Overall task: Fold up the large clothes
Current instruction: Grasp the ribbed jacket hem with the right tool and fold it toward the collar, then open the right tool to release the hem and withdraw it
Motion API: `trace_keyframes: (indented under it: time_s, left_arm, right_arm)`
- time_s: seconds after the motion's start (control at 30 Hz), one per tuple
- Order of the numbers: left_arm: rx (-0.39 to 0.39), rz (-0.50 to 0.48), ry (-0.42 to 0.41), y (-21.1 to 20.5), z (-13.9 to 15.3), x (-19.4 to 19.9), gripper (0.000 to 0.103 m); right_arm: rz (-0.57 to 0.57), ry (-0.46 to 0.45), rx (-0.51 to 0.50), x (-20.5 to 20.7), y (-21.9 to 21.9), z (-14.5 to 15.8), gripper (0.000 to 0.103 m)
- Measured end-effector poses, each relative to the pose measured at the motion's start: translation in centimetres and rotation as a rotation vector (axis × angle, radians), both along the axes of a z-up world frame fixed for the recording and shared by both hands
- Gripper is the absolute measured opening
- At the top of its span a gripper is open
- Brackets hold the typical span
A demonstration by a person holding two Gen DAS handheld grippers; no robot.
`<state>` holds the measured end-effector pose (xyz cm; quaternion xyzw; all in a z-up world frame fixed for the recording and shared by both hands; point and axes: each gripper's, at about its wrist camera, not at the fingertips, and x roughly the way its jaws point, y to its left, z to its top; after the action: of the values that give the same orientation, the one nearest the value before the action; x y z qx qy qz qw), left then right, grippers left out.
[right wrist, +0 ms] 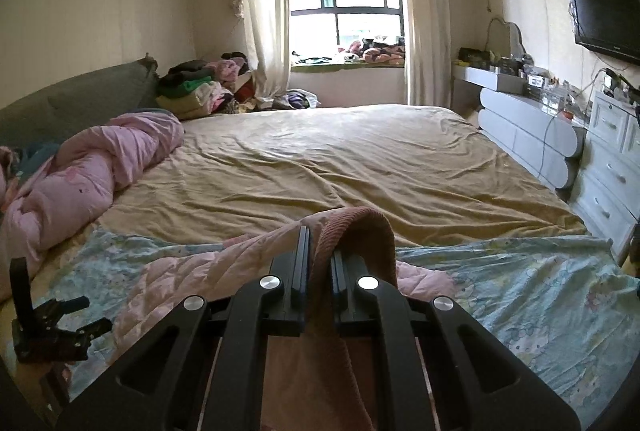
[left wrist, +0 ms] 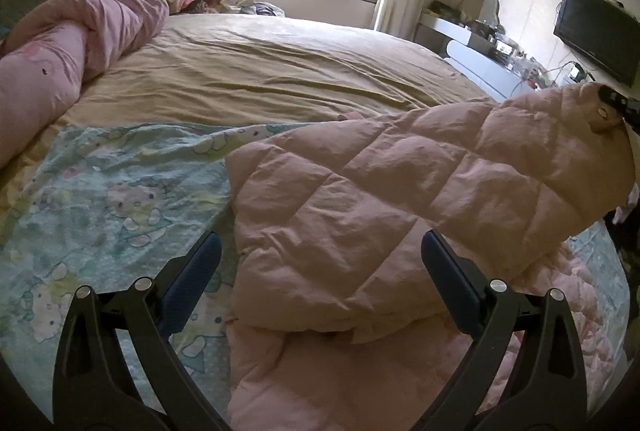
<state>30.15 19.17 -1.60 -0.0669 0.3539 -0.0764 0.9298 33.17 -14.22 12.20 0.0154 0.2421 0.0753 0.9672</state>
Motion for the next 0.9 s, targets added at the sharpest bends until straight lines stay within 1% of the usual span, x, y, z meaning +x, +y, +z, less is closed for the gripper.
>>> trace_keyframes:
  time_s: [0.17, 0.3, 0.37, 0.43, 0.47, 0.53, 0.6, 0.63, 0.73, 0.87, 0.9]
  left_arm:
    - [-0.003, -0.019, 0.000, -0.7, -0.5, 0.4, 0.094]
    - [-0.035, -0.016, 0.009, -0.3, -1.0, 0.9, 0.093]
    - [-0.057, -0.018, 0.014, -0.1, -1.2, 1.2, 0.089]
    - [-0.071, -0.028, 0.026, -0.2, -1.6, 1.5, 0.074]
    - [-0.071, -0.036, 0.031, -0.4, -1.8, 1.6, 0.071]
    - [-0.069, -0.055, 0.040, -0.8, -2.2, 1.8, 0.058]
    - [-0.071, -0.083, 0.056, -1.3, -2.8, 2.0, 0.054]
    - [-0.066, -0.094, 0.067, -1.7, -3.1, 2.1, 0.052]
    - [-0.035, -0.110, 0.094, -2.4, -4.2, 2.4, 0.052]
    - [-0.064, -0.098, 0.124, -2.1, -5.1, 2.7, 0.052]
    - [-0.057, -0.099, 0.128, -2.1, -5.3, 2.7, 0.052]
  right_arm:
    - [-0.025, 0.028, -0.005, 1.3, -0.4, -1.2, 0.007]
    - [-0.049, 0.053, -0.015, 2.4, -0.8, -2.4, 0.007]
    - [-0.066, 0.070, -0.022, 3.0, -0.9, -3.2, 0.007]
    - [-0.090, 0.097, -0.023, 3.9, -1.3, -4.3, 0.007]
    - [-0.099, 0.110, -0.024, 4.3, -1.5, -4.9, 0.007]
    - [-0.114, 0.127, -0.033, 5.0, -1.7, -6.0, 0.007]
    - [-0.126, 0.142, -0.036, 5.7, -1.9, -6.9, 0.007]
    - [-0.132, 0.156, -0.037, 6.1, -2.0, -7.5, 0.007]
    - [-0.149, 0.182, -0.045, 6.6, -1.9, -8.9, 0.007]
    - [-0.171, 0.245, -0.037, 7.2, -2.2, -10.7, 0.007]
    - [-0.177, 0.257, -0.033, 7.2, -2.3, -10.9, 0.008]
